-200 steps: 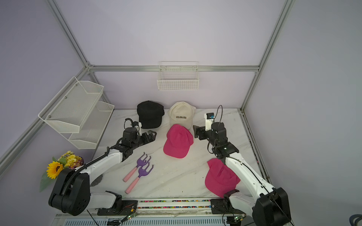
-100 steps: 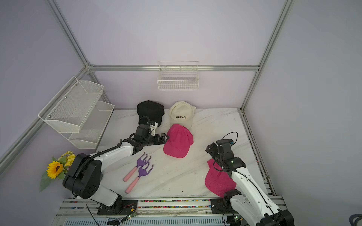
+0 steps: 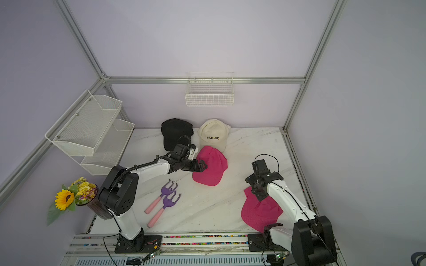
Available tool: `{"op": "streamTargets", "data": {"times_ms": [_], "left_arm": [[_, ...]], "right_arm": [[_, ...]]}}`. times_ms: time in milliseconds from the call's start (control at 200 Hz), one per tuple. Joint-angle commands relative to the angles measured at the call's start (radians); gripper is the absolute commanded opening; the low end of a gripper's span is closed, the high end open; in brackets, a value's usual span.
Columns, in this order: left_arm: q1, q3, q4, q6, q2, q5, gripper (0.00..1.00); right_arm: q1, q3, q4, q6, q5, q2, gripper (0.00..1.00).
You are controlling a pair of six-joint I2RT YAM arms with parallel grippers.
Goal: Stack the baseball caps by color
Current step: Pick up the baseball cap from the center of the board.
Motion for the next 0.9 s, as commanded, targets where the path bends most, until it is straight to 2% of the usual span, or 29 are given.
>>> {"op": "streamTargets", "data": {"times_ms": [0,115,245,350,420,535,595,660,795,895], "left_arm": [[-0.001,0.034,-0.010,0.059,-0.023,0.019,1.00],[-0.001,0.039,-0.024,0.070,-0.028,0.036,1.00],[-0.001,0.039,-0.033,0.083,-0.041,0.025,1.00],[-0.001,0.046,-0.060,0.098,-0.039,-0.009,1.00],[-0.001,0.044,-0.058,0.100,-0.038,-0.015,1.00],[0.000,0.043,-0.053,0.103,-0.025,0.002,1.00],[0.000,0.045,-0.058,0.104,-0.015,0.011,1.00],[0.000,0.045,-0.052,0.107,-0.005,0.031,1.00],[-0.003,0.047,-0.035,0.091,0.025,0.088,1.00],[-0.011,0.030,-0.031,0.059,0.044,0.110,1.00]], "right_arm": [[-0.005,0.083,-0.154,-0.001,0.107,0.070,0.85],[-0.005,0.101,-0.244,0.011,0.098,0.118,0.85],[-0.005,0.110,-0.230,0.053,0.052,0.147,0.84],[-0.003,0.067,-0.180,0.087,-0.045,0.179,0.83],[-0.002,0.009,-0.074,0.104,-0.107,0.176,0.80],[-0.002,-0.037,0.056,0.109,-0.098,0.229,0.71],[-0.001,-0.035,0.094,0.086,-0.088,0.263,0.61],[-0.002,-0.036,0.156,0.055,-0.093,0.285,0.38],[0.000,0.018,0.235,0.023,-0.052,0.317,0.00],[0.010,0.072,0.319,-0.011,-0.068,0.318,0.00]]}}
